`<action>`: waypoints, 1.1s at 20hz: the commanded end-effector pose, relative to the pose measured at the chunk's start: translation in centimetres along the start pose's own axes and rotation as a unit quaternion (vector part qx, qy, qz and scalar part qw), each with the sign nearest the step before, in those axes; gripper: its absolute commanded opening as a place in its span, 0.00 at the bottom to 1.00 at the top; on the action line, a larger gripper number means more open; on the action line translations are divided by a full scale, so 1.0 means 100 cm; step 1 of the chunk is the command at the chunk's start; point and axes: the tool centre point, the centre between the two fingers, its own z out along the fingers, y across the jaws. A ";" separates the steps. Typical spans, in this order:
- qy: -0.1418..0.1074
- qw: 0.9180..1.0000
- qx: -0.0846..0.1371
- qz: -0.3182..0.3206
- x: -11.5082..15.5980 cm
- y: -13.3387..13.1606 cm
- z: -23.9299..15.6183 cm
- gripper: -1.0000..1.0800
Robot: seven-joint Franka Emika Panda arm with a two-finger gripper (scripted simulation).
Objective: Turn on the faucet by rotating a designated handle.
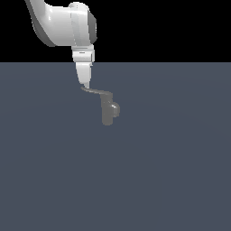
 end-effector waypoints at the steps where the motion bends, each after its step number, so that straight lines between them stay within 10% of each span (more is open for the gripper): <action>1: 0.000 1.000 0.000 0.000 -0.001 0.005 0.000 0.00; 22: 0.000 1.000 0.000 0.000 -0.010 0.055 0.000 0.00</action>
